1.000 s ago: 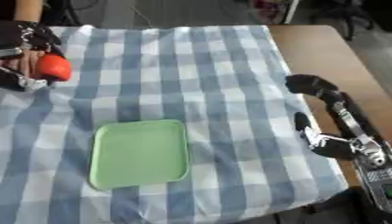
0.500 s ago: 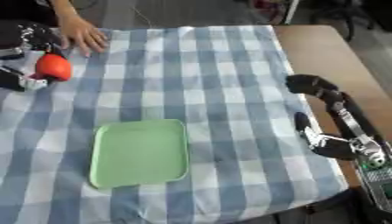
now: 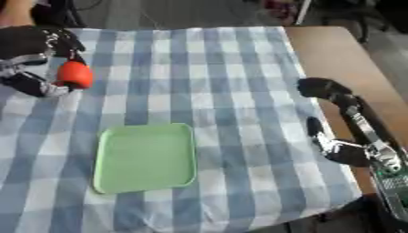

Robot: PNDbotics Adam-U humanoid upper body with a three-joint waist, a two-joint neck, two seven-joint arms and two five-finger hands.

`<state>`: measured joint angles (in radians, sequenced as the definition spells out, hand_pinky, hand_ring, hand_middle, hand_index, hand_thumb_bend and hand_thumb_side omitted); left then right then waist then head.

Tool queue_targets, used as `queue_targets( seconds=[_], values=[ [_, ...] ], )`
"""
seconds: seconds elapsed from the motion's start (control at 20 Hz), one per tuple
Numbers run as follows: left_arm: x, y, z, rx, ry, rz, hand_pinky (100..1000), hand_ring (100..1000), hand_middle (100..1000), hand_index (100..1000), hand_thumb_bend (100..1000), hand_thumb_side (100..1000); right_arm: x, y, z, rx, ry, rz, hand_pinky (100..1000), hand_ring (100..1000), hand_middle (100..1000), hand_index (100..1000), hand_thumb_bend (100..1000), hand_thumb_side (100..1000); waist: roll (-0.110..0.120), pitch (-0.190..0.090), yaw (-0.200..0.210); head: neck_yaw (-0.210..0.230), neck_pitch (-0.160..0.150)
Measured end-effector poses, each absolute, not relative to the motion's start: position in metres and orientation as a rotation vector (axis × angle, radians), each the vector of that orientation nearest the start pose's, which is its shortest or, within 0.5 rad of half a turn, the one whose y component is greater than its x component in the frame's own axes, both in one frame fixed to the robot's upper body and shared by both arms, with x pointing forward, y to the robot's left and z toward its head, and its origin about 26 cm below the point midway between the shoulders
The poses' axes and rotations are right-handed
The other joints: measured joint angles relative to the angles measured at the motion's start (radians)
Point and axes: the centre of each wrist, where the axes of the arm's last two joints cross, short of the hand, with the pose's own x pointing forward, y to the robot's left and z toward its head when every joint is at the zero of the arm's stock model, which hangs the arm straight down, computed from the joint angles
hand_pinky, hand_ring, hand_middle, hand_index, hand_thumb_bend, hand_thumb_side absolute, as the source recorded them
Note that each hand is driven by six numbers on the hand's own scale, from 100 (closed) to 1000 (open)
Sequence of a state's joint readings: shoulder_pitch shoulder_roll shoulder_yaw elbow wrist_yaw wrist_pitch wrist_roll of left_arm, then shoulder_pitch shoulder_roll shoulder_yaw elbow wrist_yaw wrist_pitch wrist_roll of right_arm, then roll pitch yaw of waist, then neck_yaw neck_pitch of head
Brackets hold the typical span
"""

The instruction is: Pick up objects on the table and place them in the box.

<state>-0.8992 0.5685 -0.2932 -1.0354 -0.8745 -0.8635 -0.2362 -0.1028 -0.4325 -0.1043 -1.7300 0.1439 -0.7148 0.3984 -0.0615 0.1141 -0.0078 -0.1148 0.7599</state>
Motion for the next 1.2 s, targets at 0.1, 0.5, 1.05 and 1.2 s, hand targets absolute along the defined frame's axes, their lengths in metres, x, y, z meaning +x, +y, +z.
queue_targets(
  seconds=[0.1,0.5,1.05,1.2],
  values=[
    [0.462,0.288,0.204,-0.78,2.116,2.486,888,765,487,373,100,505,0.297,-0.35,0.105,-0.253,-2.273,1.117,835,838,861,845,100,447,0.0,0.0,0.0,0.0,0.0],
    [0.46,0.275,0.199,-0.726,2.13,2.482,887,765,491,371,100,516,0.297,-0.35,0.105,-0.252,-2.273,1.117,835,838,861,845,100,448,0.0,0.0,-0.002,0.0,0.0],
    [0.459,0.254,0.19,-0.661,2.124,2.497,886,766,492,373,100,527,0.297,-0.35,0.105,-0.248,-2.27,1.115,835,838,861,844,100,448,-0.001,0.0,-0.005,0.002,0.0],
    [0.457,0.249,0.186,-0.64,2.116,2.504,887,766,492,374,100,530,0.297,-0.35,0.105,-0.246,-2.271,1.113,835,838,860,844,100,448,-0.001,0.0,-0.006,0.002,0.0]
  ],
)
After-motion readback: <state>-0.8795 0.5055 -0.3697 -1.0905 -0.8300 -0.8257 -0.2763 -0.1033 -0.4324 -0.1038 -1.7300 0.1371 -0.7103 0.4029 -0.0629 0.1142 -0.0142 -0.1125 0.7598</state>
